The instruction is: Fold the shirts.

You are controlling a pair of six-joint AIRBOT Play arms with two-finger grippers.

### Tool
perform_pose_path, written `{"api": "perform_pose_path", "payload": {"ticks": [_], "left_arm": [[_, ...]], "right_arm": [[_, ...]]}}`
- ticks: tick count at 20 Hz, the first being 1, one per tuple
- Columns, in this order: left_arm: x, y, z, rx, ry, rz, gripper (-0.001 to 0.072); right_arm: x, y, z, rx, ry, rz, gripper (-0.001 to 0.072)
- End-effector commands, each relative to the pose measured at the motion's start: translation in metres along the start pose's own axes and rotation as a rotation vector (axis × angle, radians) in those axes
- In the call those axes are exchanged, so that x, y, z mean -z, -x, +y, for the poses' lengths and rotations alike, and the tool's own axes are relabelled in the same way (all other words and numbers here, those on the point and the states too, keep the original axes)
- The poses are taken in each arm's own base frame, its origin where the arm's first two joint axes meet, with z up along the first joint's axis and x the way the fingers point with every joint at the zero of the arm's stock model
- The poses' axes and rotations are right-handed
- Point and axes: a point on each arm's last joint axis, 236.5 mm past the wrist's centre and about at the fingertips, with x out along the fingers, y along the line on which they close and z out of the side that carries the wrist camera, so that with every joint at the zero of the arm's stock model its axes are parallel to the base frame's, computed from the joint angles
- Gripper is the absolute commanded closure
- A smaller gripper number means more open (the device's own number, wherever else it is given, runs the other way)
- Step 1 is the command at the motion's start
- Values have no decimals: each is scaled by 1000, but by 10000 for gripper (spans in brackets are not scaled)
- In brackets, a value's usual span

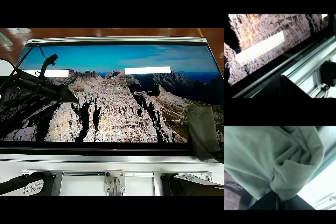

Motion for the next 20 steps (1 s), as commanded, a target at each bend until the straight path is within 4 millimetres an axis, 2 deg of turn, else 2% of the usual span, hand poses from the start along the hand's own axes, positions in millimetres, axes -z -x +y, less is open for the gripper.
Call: {"api": "perform_pose_path", "payload": {"ticks": [1,2,4,5,7,9,10,12,13,14,15,16,17,18,19,20], "left_arm": [[5,-7,-10,9,-22,22,667],[6,-9,-12,12,-27,27,667],[7,-11,-14,13,-33,32,667],[7,-11,-14,13,-33,31,667],[2,-11,-11,1,-38,13,667],[-15,-11,-3,-35,-40,-57,667],[-25,-10,3,-62,-43,-98,667],[-42,-6,19,-132,-58,-169,667],[-49,-3,30,-181,-71,-199,667],[-57,1,41,-234,-86,-230,668],[-66,4,53,-291,-107,-262,668],[-73,5,63,-346,-132,-281,669],[-74,2,73,-399,-152,-271,669],[-67,-5,86,-460,-141,-218,669],[-51,-13,100,-527,-117,-126,669],[-27,-16,116,-621,-88,12,668]], "right_arm": [[10,-21,-19,-11,-64,-15,645],[9,-24,-19,-12,-68,-23,594],[3,-19,-18,-10,17,-43,101],[-1,-10,-19,3,77,-56,86],[-20,21,-17,28,78,-135,86],[-38,61,-1,11,5,-267,89],[-47,84,19,-45,0,-357,90],[-65,144,61,-145,41,-587,92],[-72,179,88,-163,138,-718,92],[-69,210,129,-168,329,-826,92],[-61,228,169,-165,481,-891,92],[-46,233,212,-164,617,-919,92],[-26,225,253,-179,736,-903,92],[0,203,292,-196,852,-850,92],[23,176,320,-196,918,-778,92],[44,144,342,-171,934,-695,91]]}}
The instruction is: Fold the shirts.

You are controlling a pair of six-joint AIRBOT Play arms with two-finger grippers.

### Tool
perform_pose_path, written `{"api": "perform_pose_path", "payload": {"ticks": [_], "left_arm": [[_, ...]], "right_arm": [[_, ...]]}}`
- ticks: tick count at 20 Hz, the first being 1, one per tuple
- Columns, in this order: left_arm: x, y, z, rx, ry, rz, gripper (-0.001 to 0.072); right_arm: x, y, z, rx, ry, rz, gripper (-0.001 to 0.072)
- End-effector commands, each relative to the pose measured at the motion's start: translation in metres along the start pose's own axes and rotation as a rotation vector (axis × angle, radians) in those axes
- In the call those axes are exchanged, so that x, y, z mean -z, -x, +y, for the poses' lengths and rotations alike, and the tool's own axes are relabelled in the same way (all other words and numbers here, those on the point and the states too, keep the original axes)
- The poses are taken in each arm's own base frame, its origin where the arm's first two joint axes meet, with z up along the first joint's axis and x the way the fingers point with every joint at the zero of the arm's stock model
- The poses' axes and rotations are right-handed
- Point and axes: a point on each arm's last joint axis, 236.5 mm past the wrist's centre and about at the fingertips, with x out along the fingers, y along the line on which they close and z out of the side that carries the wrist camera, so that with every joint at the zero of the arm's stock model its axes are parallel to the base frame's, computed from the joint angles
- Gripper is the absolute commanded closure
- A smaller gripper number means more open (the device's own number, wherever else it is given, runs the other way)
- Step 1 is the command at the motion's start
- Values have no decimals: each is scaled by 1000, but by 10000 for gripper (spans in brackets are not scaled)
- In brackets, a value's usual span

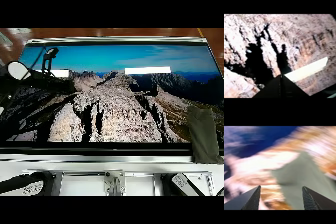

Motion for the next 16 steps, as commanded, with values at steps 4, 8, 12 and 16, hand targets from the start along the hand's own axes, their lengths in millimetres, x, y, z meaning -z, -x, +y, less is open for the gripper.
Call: {"api": "perform_pose_path", "payload": {"ticks": [4,8,12,16], "left_arm": [[63,-4,52,-422,-151,423,-8],[51,-10,45,-386,-145,362,-6],[51,-11,42,-376,-143,361,-7],[50,-12,42,-376,-144,357,-6]], "right_arm": [[115,-82,169,-87,234,435,90],[192,-94,201,-99,386,688,90],[204,-93,224,-129,450,684,91],[209,-90,235,-170,432,694,91]]}}
